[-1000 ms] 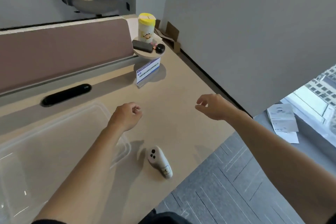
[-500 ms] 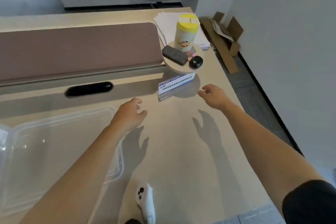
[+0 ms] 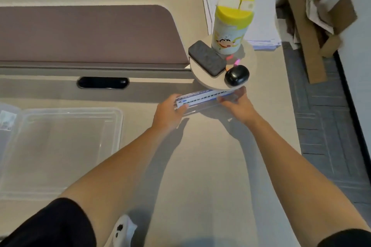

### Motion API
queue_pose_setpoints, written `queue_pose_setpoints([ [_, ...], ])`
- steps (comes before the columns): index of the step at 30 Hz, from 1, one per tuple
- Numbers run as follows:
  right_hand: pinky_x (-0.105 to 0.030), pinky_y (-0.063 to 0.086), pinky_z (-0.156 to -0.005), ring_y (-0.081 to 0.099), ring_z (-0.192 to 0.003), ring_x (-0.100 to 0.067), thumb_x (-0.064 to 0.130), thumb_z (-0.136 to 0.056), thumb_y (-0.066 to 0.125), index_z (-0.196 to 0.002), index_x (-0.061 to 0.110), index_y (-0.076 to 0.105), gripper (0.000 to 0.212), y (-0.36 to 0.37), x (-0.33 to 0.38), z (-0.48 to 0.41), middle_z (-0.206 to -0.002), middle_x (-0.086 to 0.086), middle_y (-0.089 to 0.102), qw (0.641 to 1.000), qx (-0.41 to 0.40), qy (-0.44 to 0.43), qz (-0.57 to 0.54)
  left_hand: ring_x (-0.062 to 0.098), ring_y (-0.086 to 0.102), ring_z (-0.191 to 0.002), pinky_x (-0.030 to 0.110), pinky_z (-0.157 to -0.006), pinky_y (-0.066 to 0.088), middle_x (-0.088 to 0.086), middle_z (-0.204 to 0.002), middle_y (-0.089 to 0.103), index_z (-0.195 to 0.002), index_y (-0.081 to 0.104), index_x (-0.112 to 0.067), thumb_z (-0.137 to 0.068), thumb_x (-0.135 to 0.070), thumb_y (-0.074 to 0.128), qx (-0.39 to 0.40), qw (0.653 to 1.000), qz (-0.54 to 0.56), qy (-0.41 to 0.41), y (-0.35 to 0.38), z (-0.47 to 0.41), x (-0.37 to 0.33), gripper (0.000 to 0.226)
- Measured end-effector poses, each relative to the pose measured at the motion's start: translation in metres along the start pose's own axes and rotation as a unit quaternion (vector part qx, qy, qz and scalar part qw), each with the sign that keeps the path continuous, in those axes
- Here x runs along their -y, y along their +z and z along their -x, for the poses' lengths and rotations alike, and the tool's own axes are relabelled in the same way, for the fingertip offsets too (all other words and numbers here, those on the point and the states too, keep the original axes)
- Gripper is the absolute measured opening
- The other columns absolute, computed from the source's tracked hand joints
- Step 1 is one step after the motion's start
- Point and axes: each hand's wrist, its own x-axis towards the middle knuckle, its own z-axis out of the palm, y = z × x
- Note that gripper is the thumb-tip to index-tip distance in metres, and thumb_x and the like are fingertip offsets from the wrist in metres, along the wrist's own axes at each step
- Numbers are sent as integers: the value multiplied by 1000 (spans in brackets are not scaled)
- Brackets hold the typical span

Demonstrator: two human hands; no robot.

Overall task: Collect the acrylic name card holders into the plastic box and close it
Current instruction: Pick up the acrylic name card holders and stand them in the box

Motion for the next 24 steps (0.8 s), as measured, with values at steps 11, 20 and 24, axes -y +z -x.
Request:
queue_pose_setpoints([
  [11,-45,42,-110,52,-125,-21,72,-81,58,-136,34,39,69,55,11,45,-135,2,53,991,-51,38,-121,19,67,-83,29,-62,51,3,-99,73,-107,68,-19,-99,-39,50,-8,996,-60,66,-27,47,29,28],
  [20,-50,50,-98,56,-108,-21,55,-90,60,-126,32,40,47,144,84,129,-127,1,50,980,-14,55,-191,5,56,-58,20,-53,37,-5,-75,68,-102,71,-22,-96,-43,53,-34,994,-46,90,-141,150,80,29],
  [24,-43,47,-83,57,-87,-12,43,-94,61,-132,32,41,44,200,142,175,-109,7,55,981,-12,34,-191,5,54,-54,9,-52,35,-5,-73,68,-100,71,-17,-97,-35,57,-80,991,-20,108,-196,210,106,23],
])
